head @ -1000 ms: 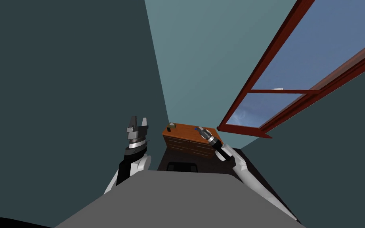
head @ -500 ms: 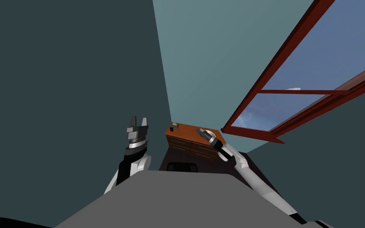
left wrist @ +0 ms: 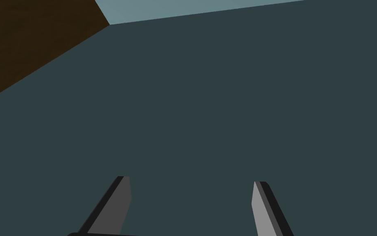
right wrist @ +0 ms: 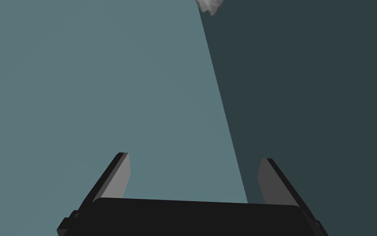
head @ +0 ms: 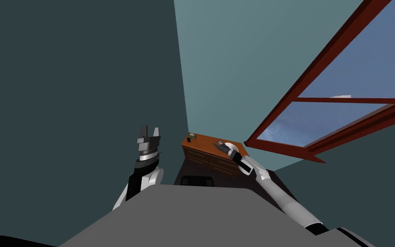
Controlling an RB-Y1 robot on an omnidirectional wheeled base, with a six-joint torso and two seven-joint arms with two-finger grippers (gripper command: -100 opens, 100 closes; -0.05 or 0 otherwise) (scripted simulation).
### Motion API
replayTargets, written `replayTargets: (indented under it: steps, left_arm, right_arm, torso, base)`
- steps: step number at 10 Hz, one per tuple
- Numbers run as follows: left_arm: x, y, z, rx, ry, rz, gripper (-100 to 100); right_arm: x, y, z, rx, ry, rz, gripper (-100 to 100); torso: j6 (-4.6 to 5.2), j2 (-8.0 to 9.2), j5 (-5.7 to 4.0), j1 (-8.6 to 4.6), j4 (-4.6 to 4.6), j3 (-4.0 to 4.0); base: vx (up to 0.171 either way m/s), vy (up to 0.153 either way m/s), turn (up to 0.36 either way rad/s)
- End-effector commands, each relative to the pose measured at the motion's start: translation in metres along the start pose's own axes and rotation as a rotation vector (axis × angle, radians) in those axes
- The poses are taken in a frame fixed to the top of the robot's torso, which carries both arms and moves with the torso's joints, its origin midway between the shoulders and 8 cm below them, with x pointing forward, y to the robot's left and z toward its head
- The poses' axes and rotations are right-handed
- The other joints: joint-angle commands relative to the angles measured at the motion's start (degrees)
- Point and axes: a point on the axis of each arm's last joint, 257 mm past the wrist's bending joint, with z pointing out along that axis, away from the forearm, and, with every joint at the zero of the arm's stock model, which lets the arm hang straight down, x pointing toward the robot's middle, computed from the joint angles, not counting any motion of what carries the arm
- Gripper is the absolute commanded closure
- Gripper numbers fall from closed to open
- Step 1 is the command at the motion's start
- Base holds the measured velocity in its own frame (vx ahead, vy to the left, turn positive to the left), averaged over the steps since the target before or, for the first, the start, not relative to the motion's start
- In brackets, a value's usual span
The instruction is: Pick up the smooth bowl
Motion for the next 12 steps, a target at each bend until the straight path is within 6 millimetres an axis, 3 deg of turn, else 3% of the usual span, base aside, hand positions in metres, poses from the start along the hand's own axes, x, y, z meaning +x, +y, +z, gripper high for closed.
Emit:
replayTargets:
  steps: [1,3,5,8,12]
  left_arm:
    - [0.0,0.0,0.0,0.0,0.0,0.0,0]
    - [0.0,0.0,0.0,0.0,0.0,0.0,0]
    - [0.0,0.0,0.0,0.0,0.0,0.0,0]
    - [0.0,0.0,0.0,0.0,0.0,0.0,0]
    - [0.0,0.0,0.0,0.0,0.0,0.0,0]
  right_arm:
    - [0.018,-0.02,-0.007,0.032,0.066,-0.057,-100]
    - [0.04,-0.047,-0.02,0.082,0.143,-0.104,-100]
    - [0.045,-0.052,-0.023,0.094,0.152,-0.098,-100]
    - [0.075,-0.091,-0.048,0.159,0.281,-0.203,-100]
    - [0.096,-0.119,-0.072,0.212,0.363,-0.245,-100]
  torso:
    - [0.0,0.0,0.0,0.0,0.0,0.0]
    - [-0.02,-0.04,0.0,0.01,-0.01,-0.02]
    - [-0.01,-0.04,0.0,0.03,-0.01,-0.03]
    - [0.0,-0.04,0.0,-0.01,-0.01,-0.02]
    - [-0.03,-0.04,0.0,-0.02,0.0,-0.02]
  base:
    - [0.018,0.033,0.131]
    - [0.027,0.035,0.13]
    - [0.018,0.027,0.026]
    - [0.027,0.027,0.116]
    - [0.024,0.018,0.069]
